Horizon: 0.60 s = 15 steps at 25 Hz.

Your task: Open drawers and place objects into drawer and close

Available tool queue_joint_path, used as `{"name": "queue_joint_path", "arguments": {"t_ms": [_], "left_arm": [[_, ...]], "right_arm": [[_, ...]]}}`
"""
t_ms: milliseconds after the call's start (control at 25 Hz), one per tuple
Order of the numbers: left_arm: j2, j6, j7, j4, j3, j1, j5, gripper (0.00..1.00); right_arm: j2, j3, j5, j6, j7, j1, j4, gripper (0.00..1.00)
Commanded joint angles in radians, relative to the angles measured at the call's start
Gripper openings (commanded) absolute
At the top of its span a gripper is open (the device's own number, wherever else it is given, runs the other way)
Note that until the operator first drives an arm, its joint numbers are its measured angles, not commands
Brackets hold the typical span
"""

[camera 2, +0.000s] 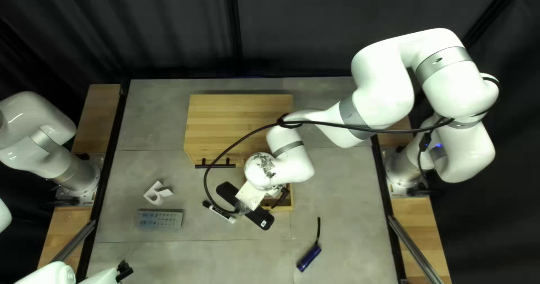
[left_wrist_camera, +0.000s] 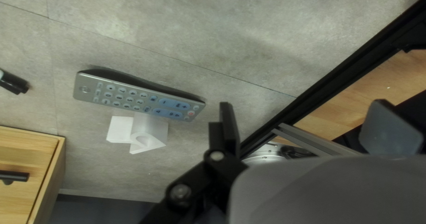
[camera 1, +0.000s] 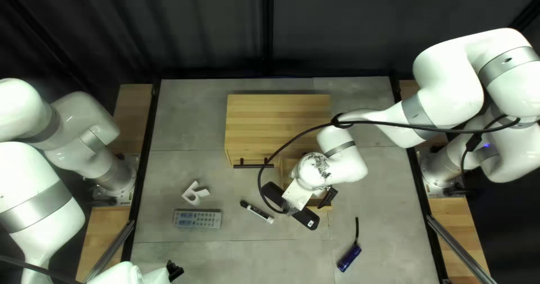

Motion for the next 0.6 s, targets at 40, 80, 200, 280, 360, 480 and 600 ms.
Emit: {"name": "queue_joint_path", "arguments": {"t_ms": [40, 80, 200, 280, 360, 480, 600], "left_arm": [[0.0, 0.0, 0.0, 0.0, 0.0, 0.0, 0.0, 1.0], [0.0, 0.0, 0.0, 0.0, 0.0, 0.0, 0.0, 1.0], [0.0, 0.0, 0.0, 0.0, 0.0, 0.0, 0.0, 1.0], [0.0, 0.0, 0.0, 0.0, 0.0, 0.0, 0.0, 1.0], [0.0, 0.0, 0.0, 0.0, 0.0, 0.0, 0.0, 1.0], [0.0, 0.0, 0.0, 0.0, 0.0, 0.0, 0.0, 1.0], [0.0, 0.0, 0.0, 0.0, 0.0, 0.0, 0.0, 1.0]], "right_arm": [[0.008, -0.006, -0.011, 0.009, 0.003, 0.0, 0.014, 0.0], [0.008, -0.009, -0.015, 0.011, 0.003, -0.001, 0.015, 0.0], [0.008, -0.017, -0.026, 0.012, 0.005, -0.004, 0.014, 0.0], [0.011, -0.023, -0.032, 0.008, 0.006, -0.008, 0.013, 0.0], [0.011, -0.027, -0.036, 0.007, 0.007, -0.01, 0.014, 0.0], [0.002, -0.035, -0.047, 0.018, 0.011, -0.012, 0.017, 0.0], [-0.006, -0.041, -0.059, 0.027, 0.016, -0.012, 0.018, 0.0]]}}
